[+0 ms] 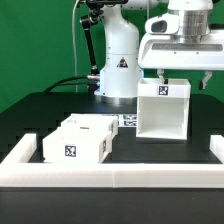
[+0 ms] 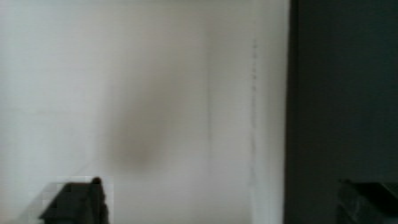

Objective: Assemble drawer

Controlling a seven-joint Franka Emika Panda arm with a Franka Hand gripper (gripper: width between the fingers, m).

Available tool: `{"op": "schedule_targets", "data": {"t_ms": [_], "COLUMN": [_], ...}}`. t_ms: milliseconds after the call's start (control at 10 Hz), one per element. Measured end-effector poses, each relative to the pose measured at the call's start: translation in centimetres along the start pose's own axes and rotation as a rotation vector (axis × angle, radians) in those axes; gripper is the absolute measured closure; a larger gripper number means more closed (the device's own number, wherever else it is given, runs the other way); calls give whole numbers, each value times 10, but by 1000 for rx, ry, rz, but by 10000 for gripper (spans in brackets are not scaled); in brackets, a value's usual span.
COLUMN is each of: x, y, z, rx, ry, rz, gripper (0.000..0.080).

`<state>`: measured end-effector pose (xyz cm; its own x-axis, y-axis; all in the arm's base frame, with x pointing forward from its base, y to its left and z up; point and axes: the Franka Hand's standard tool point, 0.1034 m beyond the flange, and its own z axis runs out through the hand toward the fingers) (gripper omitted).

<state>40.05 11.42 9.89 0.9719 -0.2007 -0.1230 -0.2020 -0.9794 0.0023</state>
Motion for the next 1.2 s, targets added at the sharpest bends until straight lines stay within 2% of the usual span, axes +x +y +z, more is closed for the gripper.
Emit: {"op": "schedule_targets", "data": {"t_ms": [100, 300, 400, 500, 700, 800, 900, 1000, 1200], "x": [-8, -9, -7, -7, -7, -7, -7, -7, -7], "y": [-4, -5, -4, -4, -4, -4, -4, -4, -4], "z": [6, 7, 5, 5, 6, 6, 6, 6, 6], "rx": [2, 12, 18, 19, 19, 19, 20, 19, 19], "ry": [2, 4, 4, 5, 4, 5, 5, 5, 5], "rz": [5, 14, 24, 27, 27, 27, 27, 27, 27], "gripper": [150, 150, 278, 278, 551, 551, 723, 763, 763]}}
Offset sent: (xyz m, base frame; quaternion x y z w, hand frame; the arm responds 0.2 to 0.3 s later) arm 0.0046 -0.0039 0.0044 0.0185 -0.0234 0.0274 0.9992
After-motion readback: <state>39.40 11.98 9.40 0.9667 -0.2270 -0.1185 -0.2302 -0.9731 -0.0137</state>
